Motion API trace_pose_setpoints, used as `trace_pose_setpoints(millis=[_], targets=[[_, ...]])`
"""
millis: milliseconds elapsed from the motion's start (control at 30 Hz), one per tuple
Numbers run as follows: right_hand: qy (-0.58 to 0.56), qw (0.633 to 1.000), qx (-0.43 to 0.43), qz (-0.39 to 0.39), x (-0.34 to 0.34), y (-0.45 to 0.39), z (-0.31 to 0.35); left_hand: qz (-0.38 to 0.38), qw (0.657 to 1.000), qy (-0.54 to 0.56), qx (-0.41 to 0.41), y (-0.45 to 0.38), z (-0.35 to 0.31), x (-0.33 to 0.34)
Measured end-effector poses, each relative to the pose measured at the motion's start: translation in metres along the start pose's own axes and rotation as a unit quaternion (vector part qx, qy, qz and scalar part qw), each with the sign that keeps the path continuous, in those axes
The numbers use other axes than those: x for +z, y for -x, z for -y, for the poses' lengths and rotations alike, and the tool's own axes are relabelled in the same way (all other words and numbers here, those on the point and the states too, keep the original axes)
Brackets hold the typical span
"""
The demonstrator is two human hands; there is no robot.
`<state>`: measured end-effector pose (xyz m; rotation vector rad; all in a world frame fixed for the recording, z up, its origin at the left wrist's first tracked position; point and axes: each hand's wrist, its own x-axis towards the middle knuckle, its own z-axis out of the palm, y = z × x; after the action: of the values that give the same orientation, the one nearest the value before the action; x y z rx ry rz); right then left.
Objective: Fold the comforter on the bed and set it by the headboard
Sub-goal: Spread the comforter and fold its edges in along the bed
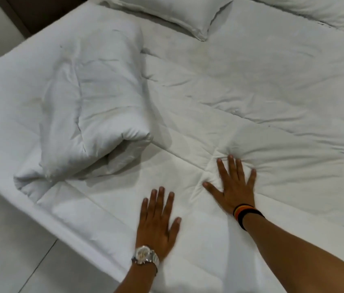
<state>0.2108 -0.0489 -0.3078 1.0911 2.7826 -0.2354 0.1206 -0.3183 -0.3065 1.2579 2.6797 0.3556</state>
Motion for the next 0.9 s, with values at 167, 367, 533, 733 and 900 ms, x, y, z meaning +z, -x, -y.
trace_pose_setpoints(millis=[167, 367, 533, 733, 900], targets=[[-0.05, 0.998, 0.028, -0.041, -0.042, -0.053, 0.034, 0.005, 0.999, 0.03, 0.043, -0.024, 0.003, -0.018], [-0.067, 0.996, 0.046, -0.025, -0.084, -0.162, 0.072, -0.018, 0.995, 0.019, 0.093, -0.135, 0.009, -0.039], [-0.057, 0.996, 0.054, 0.046, -0.069, -0.216, 0.064, 0.009, 0.998, 0.006, 0.065, -0.207, 0.018, -0.025], [-0.05, 0.994, 0.094, 0.009, -0.033, -0.259, 0.059, -0.004, 0.996, 0.029, 0.082, -0.214, 0.028, 0.001], [-0.089, 0.991, 0.09, 0.045, -0.056, -0.248, 0.064, 0.04, 0.995, 0.031, 0.08, -0.213, 0.025, -0.012]])
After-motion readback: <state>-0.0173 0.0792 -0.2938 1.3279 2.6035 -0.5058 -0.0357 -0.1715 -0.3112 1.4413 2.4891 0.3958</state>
